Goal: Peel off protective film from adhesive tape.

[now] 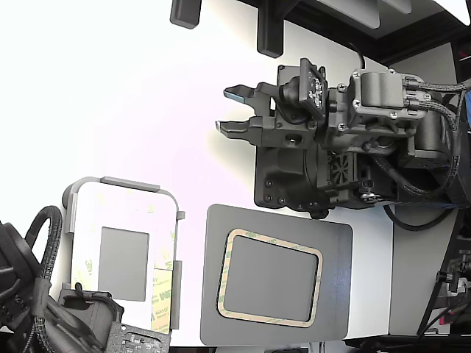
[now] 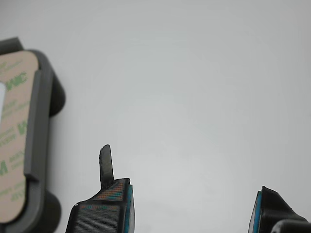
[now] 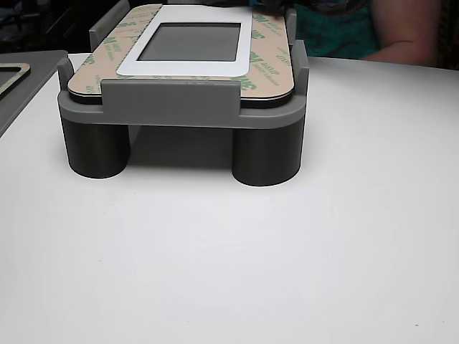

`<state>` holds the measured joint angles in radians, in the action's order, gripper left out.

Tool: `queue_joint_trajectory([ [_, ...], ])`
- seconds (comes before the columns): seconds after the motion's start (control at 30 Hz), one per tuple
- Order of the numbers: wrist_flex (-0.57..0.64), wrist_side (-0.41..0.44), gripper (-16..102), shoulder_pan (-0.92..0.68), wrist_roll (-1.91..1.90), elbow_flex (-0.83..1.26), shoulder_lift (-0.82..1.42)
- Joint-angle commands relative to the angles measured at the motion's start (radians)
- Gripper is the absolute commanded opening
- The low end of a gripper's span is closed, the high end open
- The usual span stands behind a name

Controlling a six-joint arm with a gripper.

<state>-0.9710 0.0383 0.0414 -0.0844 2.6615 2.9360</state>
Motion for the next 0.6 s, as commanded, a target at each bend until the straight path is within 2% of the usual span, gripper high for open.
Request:
queue_joint_trajectory([
  [0.0, 0.006, 0.058, 100, 0.011, -0.037, -0.023, 0.02],
  [0.4, 0.005, 0.083, 100, 0.009, -0.041, -0.035, 0.017],
  [0.57, 0.014, 0.077, 100, 0.008, -0.035, -0.086, -0.055],
])
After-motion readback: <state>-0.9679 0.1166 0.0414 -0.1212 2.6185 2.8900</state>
